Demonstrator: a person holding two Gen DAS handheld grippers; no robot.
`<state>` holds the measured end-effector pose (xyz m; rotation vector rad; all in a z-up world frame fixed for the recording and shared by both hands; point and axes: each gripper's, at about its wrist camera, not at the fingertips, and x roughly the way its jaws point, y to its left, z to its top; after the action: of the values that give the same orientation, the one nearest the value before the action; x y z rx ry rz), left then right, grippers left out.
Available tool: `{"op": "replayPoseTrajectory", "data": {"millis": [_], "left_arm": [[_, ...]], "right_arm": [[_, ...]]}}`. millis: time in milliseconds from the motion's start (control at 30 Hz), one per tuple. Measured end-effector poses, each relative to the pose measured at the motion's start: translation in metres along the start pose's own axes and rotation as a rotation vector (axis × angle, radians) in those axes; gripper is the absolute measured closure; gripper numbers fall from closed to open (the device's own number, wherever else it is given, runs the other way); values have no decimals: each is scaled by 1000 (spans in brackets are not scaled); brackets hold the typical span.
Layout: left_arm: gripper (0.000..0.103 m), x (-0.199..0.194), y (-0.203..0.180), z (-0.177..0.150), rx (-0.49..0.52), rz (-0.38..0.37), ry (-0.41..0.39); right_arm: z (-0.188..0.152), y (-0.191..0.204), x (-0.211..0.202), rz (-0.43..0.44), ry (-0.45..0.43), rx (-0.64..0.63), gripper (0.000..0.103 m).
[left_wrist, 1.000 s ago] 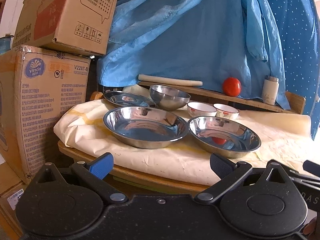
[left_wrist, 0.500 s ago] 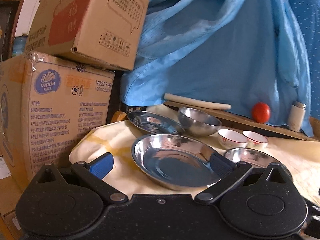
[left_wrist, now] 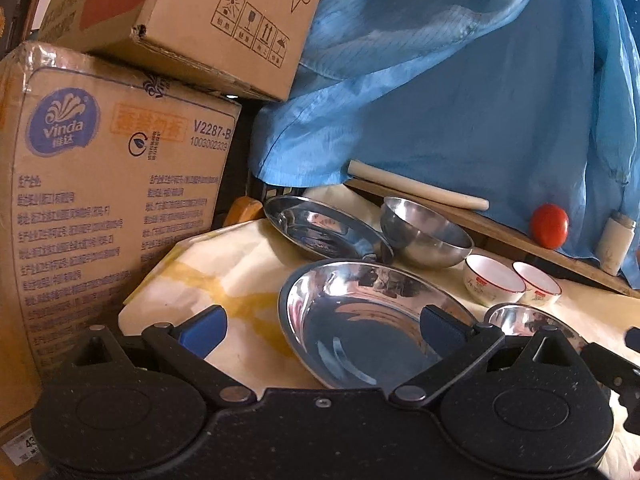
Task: Organize plates and bowls
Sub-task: 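Move the left gripper to the large steel plate's rim and close while the right gripper closes on it too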
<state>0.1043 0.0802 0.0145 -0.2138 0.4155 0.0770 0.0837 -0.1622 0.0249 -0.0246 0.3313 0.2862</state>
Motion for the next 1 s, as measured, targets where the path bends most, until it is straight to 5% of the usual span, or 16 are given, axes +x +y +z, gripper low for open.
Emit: {"op": "replayPoseTrajectory", "data": {"millis": [300, 500, 633, 1000], "left_arm": [[1, 5, 0, -3, -5, -31, -15], [10, 7, -2, -6, -15, -52, -7], [22, 10, 1, -8, -38, -70, 5], [32, 17, 8, -19, -118, -73, 12]], "right_arm": [[36, -7, 45, 131, 62, -12, 0], [53, -2, 87, 214, 139, -5, 2], [57, 3, 109, 277, 183, 34, 12], [54, 21, 150, 310, 318, 44, 32]]}}
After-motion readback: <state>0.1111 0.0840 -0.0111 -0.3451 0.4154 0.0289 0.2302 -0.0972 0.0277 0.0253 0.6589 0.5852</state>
